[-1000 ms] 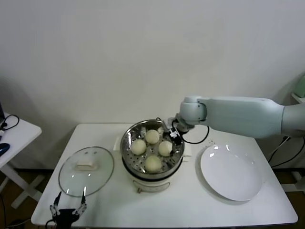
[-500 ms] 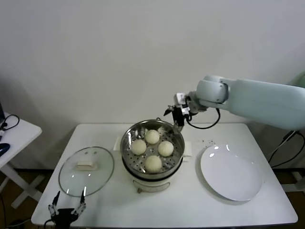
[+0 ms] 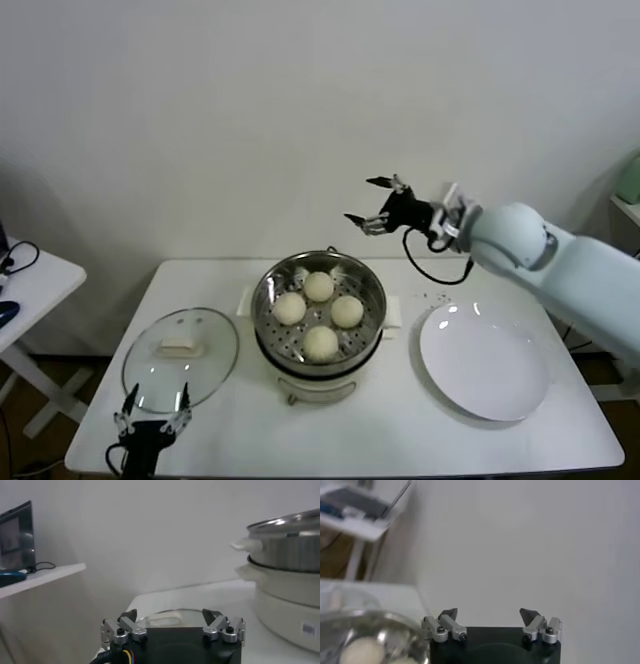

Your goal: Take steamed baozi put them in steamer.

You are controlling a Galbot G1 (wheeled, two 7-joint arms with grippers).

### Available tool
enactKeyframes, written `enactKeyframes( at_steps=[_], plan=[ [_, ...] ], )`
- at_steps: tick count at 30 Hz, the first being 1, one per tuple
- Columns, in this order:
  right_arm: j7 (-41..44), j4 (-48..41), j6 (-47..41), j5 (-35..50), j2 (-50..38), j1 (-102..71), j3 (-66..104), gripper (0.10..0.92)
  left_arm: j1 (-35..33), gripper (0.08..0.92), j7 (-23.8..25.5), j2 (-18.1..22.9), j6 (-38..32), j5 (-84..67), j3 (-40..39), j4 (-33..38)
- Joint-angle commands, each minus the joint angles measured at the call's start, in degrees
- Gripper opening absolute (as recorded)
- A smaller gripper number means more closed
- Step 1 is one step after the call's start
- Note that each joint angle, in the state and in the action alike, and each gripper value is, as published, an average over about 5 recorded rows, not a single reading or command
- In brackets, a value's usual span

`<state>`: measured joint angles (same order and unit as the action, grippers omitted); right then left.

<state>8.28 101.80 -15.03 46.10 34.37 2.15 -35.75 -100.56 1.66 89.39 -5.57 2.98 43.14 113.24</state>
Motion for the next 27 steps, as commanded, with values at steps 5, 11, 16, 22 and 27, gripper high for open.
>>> enactKeyframes(
  at_steps=[5,11,16,22,27],
  plan=[
    [-8.49,13.21,21.28,-18.57,19.92,-91.30,74.44,0.823,0.15,0.823,0.70,-0.03,-1.17,-1.18,-0.58,0.96],
    [-7.16,13.12,28.62,-22.88,30.51,-99.09,76.38,0.823,-0.19,0.823,0.92,0.00,-2.25,-1.23,-0.52,1.17],
    [-7.01,12.81,33.48,-24.57,37.65,-103.00,73.47,0.823,-0.45,0.823,0.96,0.43,-2.56,-1.28,-0.56,1.76],
    [-6.81,12.21,36.29,-24.83,41.09,-106.65,69.48,0.823,-1.11,0.823,0.83,0.88,-3.22,-1.20,-0.82,2.13],
    [-7.06,11.27,38.05,-24.76,41.69,-108.07,67.22,0.823,-1.27,0.823,0.71,1.06,-3.39,-1.19,-0.84,2.58]
  ],
)
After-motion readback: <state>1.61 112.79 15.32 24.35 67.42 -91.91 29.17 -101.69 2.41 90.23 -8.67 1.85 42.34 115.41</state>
